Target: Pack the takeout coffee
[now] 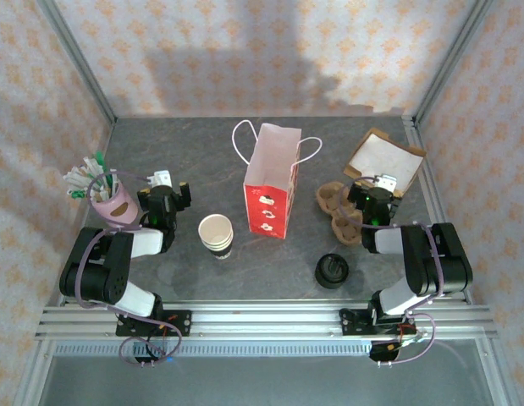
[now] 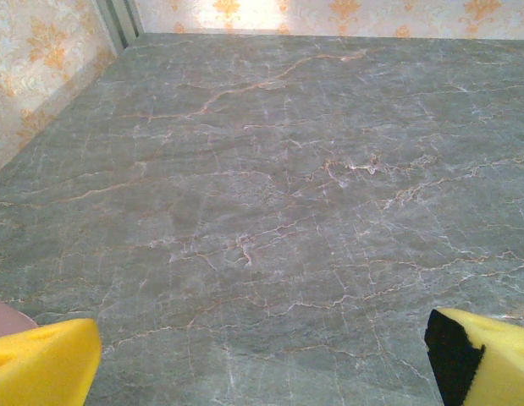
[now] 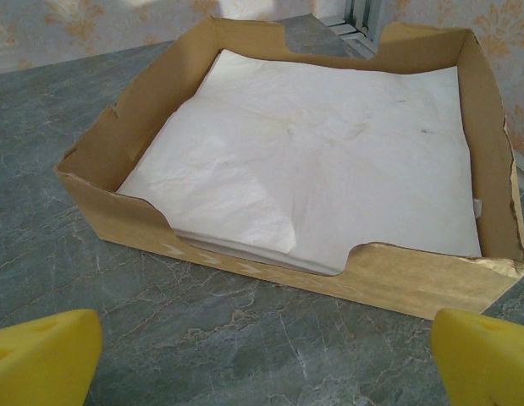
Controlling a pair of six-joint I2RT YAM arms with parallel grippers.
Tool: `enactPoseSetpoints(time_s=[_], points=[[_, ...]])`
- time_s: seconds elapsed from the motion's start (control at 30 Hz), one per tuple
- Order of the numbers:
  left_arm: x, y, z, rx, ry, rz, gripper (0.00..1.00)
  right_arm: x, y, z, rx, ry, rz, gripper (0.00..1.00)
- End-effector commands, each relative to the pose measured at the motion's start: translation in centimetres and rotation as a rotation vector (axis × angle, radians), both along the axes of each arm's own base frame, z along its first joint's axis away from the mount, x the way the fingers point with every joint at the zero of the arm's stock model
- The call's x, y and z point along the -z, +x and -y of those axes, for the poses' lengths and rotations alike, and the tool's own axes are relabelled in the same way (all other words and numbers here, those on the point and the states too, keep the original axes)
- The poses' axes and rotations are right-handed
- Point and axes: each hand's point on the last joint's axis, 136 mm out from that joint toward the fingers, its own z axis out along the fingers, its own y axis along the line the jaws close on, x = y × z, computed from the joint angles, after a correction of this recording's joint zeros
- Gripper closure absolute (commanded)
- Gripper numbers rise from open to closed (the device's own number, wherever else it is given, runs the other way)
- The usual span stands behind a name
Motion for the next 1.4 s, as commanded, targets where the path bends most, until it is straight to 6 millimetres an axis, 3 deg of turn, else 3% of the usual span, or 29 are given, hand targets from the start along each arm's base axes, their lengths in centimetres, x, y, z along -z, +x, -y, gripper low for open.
enactPoseSetpoints(time_s=[0.0, 0.23, 0.47, 0.6, 0.67, 0.8, 0.97, 1.1, 1.23, 1.37], points=[[-0.4, 0.1, 0.0, 0.001, 0.014, 0.016, 0.0, -0.6, 0.5, 0.1, -0.005, -0.008, 0.011, 0.01], [-0.7, 0.2, 0.0, 0.005, 0.015, 0.011, 0.0, -0.9, 0.4, 0.0, -0.009, -0.013, 0.019, 0.01], [-3.3, -0.3, -0.5, -0.073, 0.048, -0.042, 0.0, -4.4, -1.2, 1.1, 0.069, -0.018, 0.064, 0.01], [-6.4, -1.0, -0.2, -0.065, 0.054, 0.026, 0.0, -6.4, -2.4, 1.0, 0.079, 0.024, 0.053, 0.01], [-8.5, -1.4, 0.0, -0.058, 0.024, 0.065, 0.0, -8.3, -3.1, 0.8, 0.085, 0.071, 0.073, 0.01], [-12.2, -2.1, 1.8, 0.01, -0.095, 0.146, 0.0, -11.1, -4.3, -0.5, 0.042, 0.186, 0.076, 0.01], [-15.3, -4.1, 4.9, 0.069, -0.273, 0.234, 0.0, -14.8, -7.2, -2.1, 0.005, 0.336, 0.04, 0.01], [-16.6, -6.6, 6.9, 0.13, -0.386, 0.307, 0.0, -17.0, -10.2, -2.1, 0.042, 0.439, 0.032, 0.01], [-17.0, -9.1, 6.9, 0.16, -0.406, 0.339, 0.0, -17.7, -12.4, -2.6, 0.032, 0.488, 0.014, 0.01], [-16.3, -11.4, 5.7, 0.15, -0.373, 0.378, 0.0, -18.1, -11.7, -4.4, -0.055, 0.538, -0.012, 0.01]])
